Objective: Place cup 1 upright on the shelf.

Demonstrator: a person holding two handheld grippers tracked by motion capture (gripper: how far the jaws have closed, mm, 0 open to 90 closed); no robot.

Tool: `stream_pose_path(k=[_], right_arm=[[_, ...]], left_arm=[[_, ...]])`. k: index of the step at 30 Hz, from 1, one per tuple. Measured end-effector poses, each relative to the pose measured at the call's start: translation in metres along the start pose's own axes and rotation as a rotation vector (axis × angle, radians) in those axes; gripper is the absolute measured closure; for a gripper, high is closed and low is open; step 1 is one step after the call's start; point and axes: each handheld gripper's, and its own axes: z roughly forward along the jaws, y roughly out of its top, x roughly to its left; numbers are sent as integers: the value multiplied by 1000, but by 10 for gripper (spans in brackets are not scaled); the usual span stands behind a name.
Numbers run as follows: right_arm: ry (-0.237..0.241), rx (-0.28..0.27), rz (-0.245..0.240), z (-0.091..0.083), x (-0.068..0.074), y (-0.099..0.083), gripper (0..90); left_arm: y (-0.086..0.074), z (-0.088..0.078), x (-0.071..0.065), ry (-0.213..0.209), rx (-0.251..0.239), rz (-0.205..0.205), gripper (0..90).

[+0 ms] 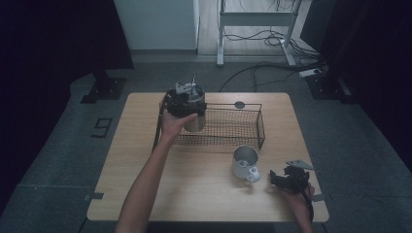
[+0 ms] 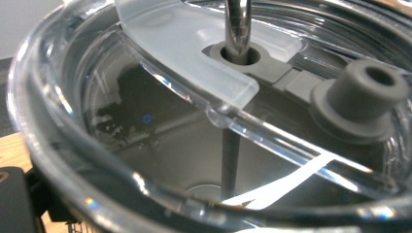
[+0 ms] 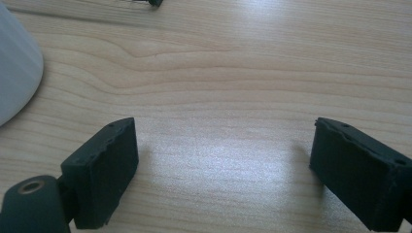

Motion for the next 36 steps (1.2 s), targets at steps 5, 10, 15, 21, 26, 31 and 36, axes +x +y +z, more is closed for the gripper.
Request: stream_pose_path(k=[5,10,15,21,26,31,36], right_arm=[[0,-1,0,0,0,0,100],[-1,-1,0,0,0,0,100],[0,-1,0,0,0,0,101],[0,-1,0,0,0,0,101],[0,-1,0,0,0,0,101],[0,-2,2,0,0,0,102],[-1,-1,0,0,0,0,102]], left_arm=[[4,8,2,8,5,4,39],[6,10,2,1,-2,-6,39],[5,15,0,9,4,-8,39],[2,22,-2,10,18,-2,39],[-4,29,-2,12,32,-6,39],[-12,38,1,17,50,-24,39],[-17,43,2,23,61,-28,39]])
